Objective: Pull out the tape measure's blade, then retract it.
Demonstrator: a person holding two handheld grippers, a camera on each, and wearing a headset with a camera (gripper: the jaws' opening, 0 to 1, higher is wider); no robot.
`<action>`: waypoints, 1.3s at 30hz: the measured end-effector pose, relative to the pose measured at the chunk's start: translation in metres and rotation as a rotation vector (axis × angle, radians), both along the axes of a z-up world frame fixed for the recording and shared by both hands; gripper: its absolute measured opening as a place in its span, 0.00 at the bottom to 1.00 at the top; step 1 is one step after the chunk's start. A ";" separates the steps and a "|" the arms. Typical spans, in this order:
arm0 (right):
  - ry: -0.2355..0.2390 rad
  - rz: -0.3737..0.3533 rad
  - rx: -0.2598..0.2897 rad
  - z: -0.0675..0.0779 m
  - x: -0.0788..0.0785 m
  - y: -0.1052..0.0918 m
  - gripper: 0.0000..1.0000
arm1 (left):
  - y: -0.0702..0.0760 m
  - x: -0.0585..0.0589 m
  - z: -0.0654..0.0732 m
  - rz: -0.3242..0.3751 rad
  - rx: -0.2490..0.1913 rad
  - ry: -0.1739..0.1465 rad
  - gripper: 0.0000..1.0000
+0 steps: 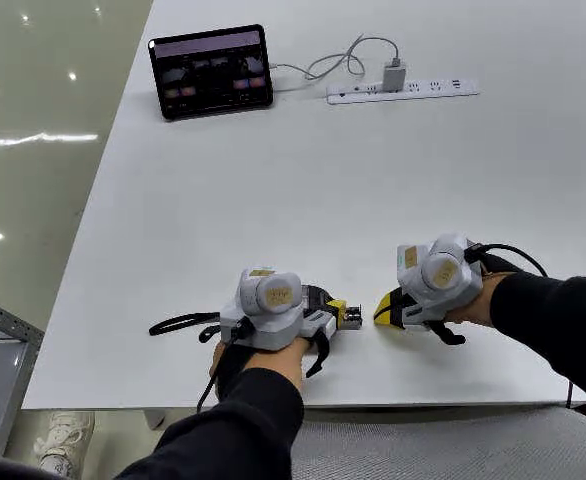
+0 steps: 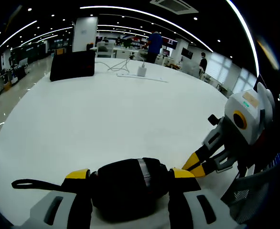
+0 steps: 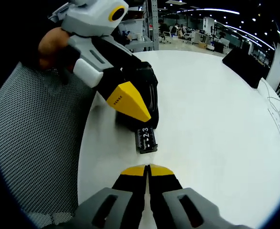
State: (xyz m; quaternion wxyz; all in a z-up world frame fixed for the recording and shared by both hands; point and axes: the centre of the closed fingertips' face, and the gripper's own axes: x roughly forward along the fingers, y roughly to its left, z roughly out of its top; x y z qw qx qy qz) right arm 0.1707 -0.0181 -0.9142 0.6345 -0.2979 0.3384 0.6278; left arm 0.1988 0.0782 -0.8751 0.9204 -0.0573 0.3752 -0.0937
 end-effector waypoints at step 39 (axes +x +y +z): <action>-0.023 0.015 0.080 0.008 0.003 0.050 0.12 | 0.001 0.000 0.001 0.000 -0.007 0.000 0.61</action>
